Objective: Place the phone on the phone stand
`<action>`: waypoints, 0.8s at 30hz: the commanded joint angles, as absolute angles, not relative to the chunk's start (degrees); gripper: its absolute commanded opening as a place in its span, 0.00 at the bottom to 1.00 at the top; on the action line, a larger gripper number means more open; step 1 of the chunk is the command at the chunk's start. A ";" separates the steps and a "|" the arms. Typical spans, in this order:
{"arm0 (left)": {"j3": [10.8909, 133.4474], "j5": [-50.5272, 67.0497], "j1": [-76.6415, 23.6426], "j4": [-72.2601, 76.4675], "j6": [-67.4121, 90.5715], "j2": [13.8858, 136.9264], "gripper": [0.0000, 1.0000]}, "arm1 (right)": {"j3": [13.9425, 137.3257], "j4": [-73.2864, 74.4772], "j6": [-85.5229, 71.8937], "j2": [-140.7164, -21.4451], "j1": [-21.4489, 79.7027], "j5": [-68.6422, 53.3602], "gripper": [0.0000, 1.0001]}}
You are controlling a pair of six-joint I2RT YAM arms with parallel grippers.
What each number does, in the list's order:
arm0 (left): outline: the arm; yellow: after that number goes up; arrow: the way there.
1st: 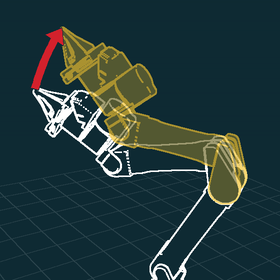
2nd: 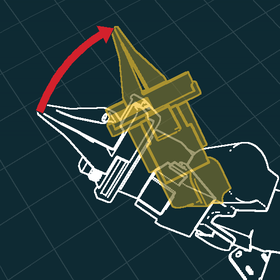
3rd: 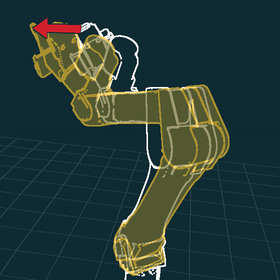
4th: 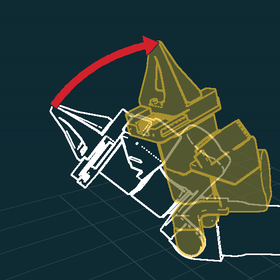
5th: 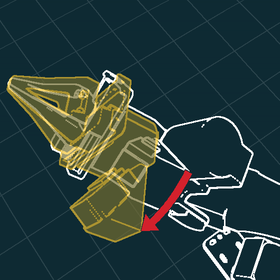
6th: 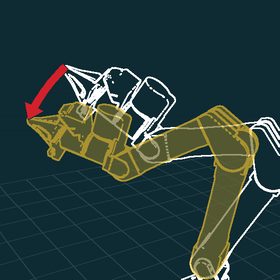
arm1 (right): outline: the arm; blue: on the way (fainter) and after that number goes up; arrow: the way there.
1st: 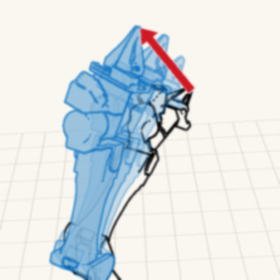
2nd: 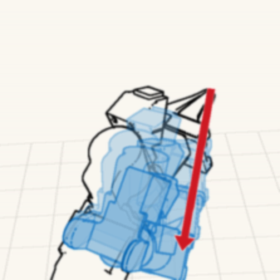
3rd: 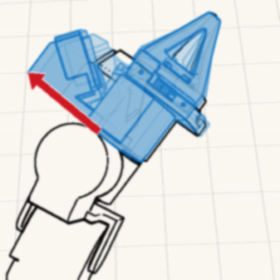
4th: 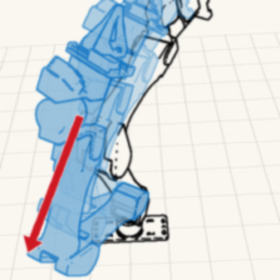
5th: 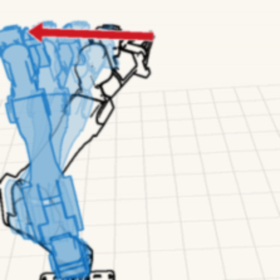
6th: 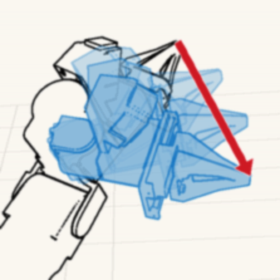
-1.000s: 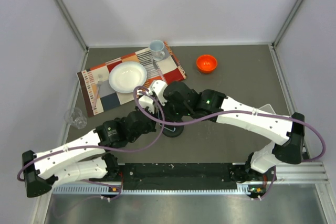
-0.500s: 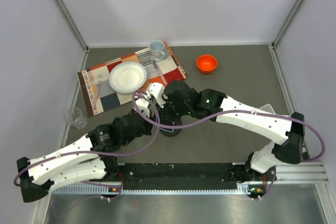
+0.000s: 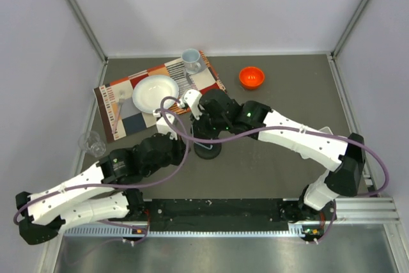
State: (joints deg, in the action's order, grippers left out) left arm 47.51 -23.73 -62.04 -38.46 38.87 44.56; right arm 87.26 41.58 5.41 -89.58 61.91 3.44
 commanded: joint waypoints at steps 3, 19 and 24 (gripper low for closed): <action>51.34 -20.74 -62.67 -36.56 43.69 41.49 0.00 | 84.64 50.89 11.07 -94.57 56.08 17.24 0.00; 37.01 -25.23 -61.09 -16.54 31.03 29.97 0.75 | 80.42 47.63 16.69 -84.64 48.96 -18.53 0.00; 33.32 -6.06 -50.83 -5.29 27.78 34.70 0.80 | 80.16 49.74 20.82 -83.85 48.25 -27.93 0.00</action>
State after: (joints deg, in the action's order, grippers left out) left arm 35.86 -21.69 -58.17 -18.09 31.73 31.20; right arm 81.89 39.24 16.43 -85.03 48.84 -19.25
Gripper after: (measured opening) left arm 0.798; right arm 0.114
